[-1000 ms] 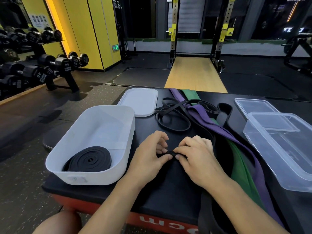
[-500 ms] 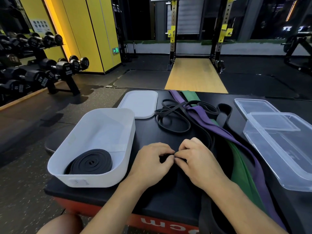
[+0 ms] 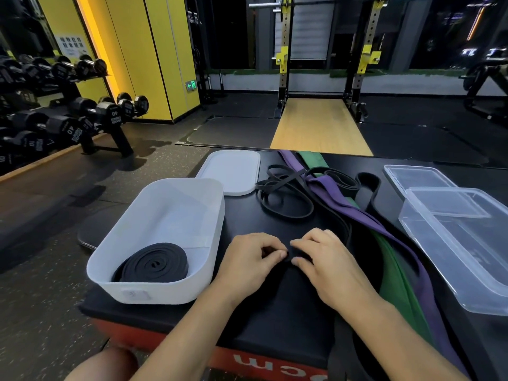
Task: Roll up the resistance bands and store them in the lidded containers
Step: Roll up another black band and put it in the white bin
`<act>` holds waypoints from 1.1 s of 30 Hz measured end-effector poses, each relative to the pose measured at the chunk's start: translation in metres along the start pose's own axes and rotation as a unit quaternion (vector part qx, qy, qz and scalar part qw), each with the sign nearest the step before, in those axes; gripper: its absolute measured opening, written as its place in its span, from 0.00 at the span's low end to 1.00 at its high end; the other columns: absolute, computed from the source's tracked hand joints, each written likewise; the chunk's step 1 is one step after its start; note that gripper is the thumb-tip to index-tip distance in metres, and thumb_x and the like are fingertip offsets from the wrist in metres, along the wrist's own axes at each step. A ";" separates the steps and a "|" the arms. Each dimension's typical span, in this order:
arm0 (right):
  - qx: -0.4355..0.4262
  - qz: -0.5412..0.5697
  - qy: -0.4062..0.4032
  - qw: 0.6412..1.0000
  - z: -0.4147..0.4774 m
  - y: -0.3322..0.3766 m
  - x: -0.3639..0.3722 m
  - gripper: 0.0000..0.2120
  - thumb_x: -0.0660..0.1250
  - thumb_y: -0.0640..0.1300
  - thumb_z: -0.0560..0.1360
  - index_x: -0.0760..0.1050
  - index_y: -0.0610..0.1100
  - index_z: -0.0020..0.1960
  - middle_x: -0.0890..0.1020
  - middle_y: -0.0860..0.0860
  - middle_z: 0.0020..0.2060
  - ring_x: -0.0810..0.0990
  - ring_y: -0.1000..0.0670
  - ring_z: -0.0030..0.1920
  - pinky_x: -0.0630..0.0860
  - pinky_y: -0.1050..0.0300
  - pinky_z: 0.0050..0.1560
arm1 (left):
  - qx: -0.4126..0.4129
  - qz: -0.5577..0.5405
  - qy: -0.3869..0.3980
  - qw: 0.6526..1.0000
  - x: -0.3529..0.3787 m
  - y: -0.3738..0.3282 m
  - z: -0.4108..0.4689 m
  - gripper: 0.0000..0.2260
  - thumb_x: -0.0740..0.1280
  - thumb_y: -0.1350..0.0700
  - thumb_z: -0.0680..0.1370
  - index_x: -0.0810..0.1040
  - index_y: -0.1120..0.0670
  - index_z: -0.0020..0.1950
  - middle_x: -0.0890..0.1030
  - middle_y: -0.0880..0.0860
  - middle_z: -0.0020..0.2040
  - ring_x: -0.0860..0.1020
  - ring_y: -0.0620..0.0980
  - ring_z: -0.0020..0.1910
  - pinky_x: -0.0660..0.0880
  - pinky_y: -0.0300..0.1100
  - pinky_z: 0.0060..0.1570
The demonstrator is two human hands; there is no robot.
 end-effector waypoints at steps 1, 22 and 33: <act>-0.005 -0.002 0.010 1.000 0.000 0.000 0.000 0.08 0.70 0.50 0.80 0.83 0.53 0.58 0.74 0.59 0.48 0.70 0.55 0.51 0.76 0.57 0.51 | -0.002 -0.004 0.000 1.000 -0.001 0.000 0.000 0.06 0.73 0.55 0.78 0.87 0.44 0.46 0.85 0.38 0.43 0.82 0.39 0.45 0.79 0.43 0.52; -0.007 0.003 0.055 0.998 -0.002 0.005 -0.005 0.12 0.67 0.48 0.81 0.79 0.57 0.63 0.74 0.61 0.52 0.70 0.57 0.55 0.68 0.61 0.53 | -0.006 -0.098 0.001 0.995 -0.002 -0.004 0.000 0.10 0.76 0.64 0.75 0.85 0.48 0.48 0.86 0.47 0.45 0.85 0.43 0.47 0.82 0.46 0.56; 0.006 0.106 0.063 0.992 -0.001 0.009 -0.005 0.24 0.73 0.43 0.77 0.74 0.52 0.72 0.77 0.64 0.53 0.73 0.57 0.60 0.72 0.58 0.65 | 0.024 -0.100 0.004 0.995 -0.001 -0.011 -0.008 0.19 0.69 0.68 0.78 0.72 0.42 0.54 0.76 0.48 0.58 0.83 0.45 0.55 0.81 0.44 0.59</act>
Point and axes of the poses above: each hand's wrist, its own z-axis towards the middle knuckle, its own x-axis out of the palm, y = z × x, the point moved 4 cm from there along z, towards the middle knuckle
